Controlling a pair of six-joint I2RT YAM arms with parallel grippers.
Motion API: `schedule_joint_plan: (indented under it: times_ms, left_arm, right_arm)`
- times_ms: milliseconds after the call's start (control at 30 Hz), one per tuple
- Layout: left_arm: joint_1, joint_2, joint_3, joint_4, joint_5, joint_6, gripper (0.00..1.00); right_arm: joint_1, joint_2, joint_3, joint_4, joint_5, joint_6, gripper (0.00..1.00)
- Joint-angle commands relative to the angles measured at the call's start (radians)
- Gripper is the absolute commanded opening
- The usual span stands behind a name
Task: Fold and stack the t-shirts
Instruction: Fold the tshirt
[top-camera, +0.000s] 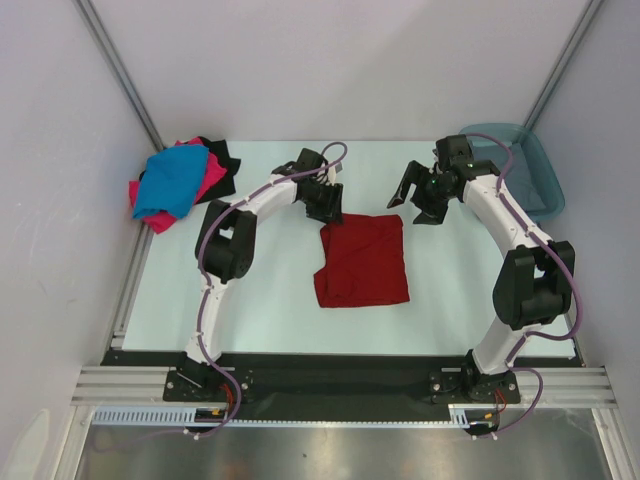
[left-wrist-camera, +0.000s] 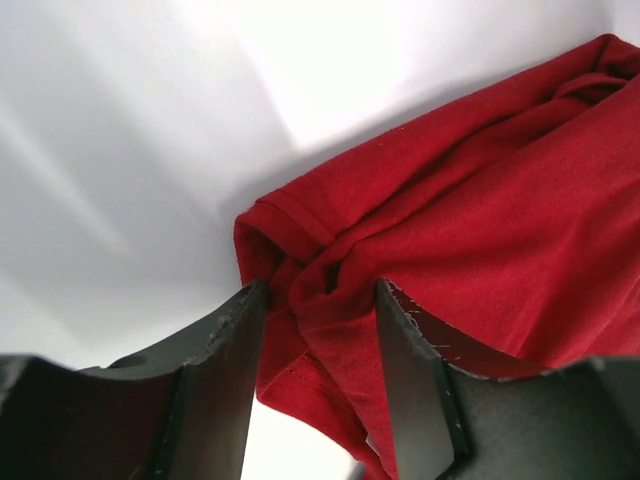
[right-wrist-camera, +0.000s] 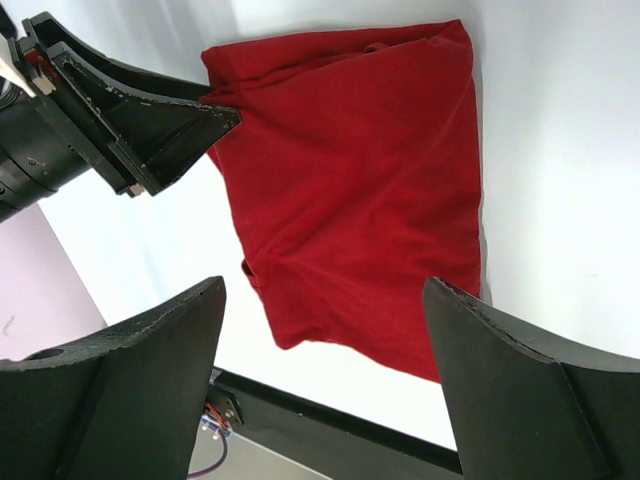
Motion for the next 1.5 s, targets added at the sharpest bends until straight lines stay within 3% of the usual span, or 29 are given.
schedule_joint_plan:
  times_ms: [0,367,600,1000,1233,1467]
  left_arm:
    - [0.004,-0.018,0.023,0.0,-0.015,0.025,0.53]
    - [0.01,-0.076,0.023,0.004,-0.033,0.029,0.5]
    - [0.01,-0.081,0.023,0.004,-0.022,0.023,0.27]
    - [0.016,-0.127,0.02,0.011,-0.035,0.013,0.1]
    - [0.031,-0.141,0.029,0.013,-0.039,0.005,0.12]
    - [0.065,-0.136,0.0,0.02,-0.028,-0.02,0.29]
  right_arm:
    - [-0.003,-0.012,0.022,-0.006,0.004,-0.002,0.86]
    - [0.01,0.007,-0.004,0.011,-0.007,0.012,0.86]
    - [0.018,0.03,-0.001,0.016,-0.016,0.01,0.86]
    - [0.023,0.043,-0.032,0.01,0.001,-0.005,0.86]
    - [0.036,0.091,-0.049,-0.041,0.025,-0.014,0.86]
    - [0.052,0.105,-0.06,-0.055,0.03,-0.02,0.86]
